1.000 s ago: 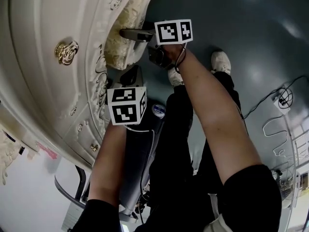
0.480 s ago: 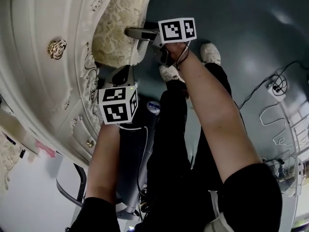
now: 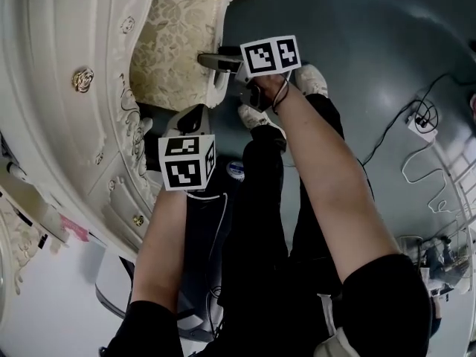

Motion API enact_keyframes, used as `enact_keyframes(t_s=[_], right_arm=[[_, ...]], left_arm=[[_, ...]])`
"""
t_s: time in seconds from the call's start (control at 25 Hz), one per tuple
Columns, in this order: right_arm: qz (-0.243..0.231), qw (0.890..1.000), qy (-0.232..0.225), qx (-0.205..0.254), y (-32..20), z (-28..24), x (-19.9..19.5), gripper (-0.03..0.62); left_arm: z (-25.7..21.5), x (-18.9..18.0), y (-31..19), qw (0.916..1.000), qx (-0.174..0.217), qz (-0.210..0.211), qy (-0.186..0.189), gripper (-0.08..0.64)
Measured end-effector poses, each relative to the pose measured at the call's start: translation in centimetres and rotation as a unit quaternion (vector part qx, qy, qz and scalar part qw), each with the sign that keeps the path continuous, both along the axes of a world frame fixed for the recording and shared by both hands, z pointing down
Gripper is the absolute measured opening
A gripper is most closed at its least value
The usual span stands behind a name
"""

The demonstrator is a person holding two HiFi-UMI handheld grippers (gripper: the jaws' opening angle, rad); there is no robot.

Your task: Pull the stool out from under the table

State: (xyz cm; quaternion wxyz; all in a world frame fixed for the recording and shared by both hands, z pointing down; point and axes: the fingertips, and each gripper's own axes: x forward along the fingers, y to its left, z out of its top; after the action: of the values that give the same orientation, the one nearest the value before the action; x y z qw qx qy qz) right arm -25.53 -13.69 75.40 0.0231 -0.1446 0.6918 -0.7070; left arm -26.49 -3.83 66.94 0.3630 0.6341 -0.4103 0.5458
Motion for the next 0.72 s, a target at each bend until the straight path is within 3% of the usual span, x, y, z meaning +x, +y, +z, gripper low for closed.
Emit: enact_keyframes(t_s=[0.2, 0.28, 0.52, 0.72], right_arm=[[0.010, 1.000, -0.002, 0.005, 0.4, -1.0, 0.9, 0.253], [0.014, 1.000, -0.003, 0.009, 0.5, -1.7, 1.0, 0.152], [0.021, 1.000, -0.003, 0.003, 1.0, -1.6, 2.3, 0.147], [0.035, 0.999, 0.005, -0.003, 2.4, -1.6, 6.0, 0.147]], left_arm=[[0.0, 0.1, 0.7, 0.9999, -0.007, 0.009, -0.005, -0.003], [0.1, 0.2, 0.8, 0.9999, -0.008, 0.004, -0.004, -0.003], [-0.2, 1.3, 1.0, 1.0000, -0.005, 0.002, 0.002, -0.003], [0.0, 2.0, 0.9, 0.9999, -0.009, 0.006, 0.008, -0.003]])
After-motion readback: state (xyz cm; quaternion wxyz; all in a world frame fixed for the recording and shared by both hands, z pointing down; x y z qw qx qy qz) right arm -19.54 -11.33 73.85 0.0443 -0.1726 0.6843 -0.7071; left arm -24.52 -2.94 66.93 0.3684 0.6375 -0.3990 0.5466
